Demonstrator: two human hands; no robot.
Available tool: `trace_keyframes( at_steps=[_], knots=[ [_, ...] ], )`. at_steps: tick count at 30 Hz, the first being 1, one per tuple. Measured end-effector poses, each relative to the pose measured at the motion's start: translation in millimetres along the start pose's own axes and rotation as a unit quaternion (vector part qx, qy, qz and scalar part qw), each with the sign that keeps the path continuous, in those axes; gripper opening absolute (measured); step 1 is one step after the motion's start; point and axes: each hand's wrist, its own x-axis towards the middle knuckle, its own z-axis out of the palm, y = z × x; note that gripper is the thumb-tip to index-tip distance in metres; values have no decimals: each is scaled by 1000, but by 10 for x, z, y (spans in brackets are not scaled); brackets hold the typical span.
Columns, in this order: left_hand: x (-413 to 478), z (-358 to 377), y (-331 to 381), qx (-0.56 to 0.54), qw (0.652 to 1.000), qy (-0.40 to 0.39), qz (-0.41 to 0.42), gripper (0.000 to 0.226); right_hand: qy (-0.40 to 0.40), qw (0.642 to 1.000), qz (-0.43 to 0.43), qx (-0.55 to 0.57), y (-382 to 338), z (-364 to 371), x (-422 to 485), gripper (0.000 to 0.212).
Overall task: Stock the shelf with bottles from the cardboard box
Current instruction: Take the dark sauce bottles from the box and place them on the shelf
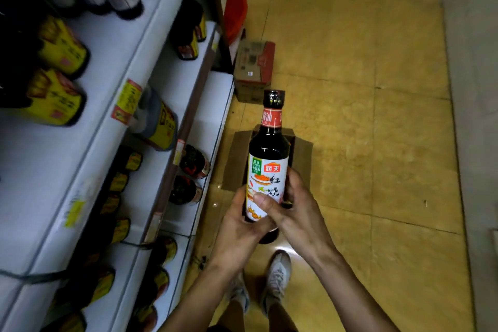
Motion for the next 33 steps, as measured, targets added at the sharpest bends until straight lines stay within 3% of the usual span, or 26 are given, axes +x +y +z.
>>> trace_keyframes(
  at_steps=[8, 14, 17, 25, 33],
  knots=[
    [-522, 224, 789, -2, 998, 19, 58, 50, -23, 998, -66, 2, -879, -448, -430, 44],
    [-981, 225, 1246, -10, 994, 55, 95, 46, -45, 991, -125, -4, -1367, -523, -745, 46],
    [-1192, 140, 1459, -24, 991, 68, 111, 38, -51, 987, -151, -11, -1583, -473, -871, 44],
    [-1628, -298, 1973, -34, 979, 117, 165, 47, -88, 967, -237, -18, -2316, -166, -1128, 53],
    [-2060, -921, 2361, -46, 954, 187, 229, 40, -137, 937, -321, -26, -3001, 387, -1398, 45]
  ],
)
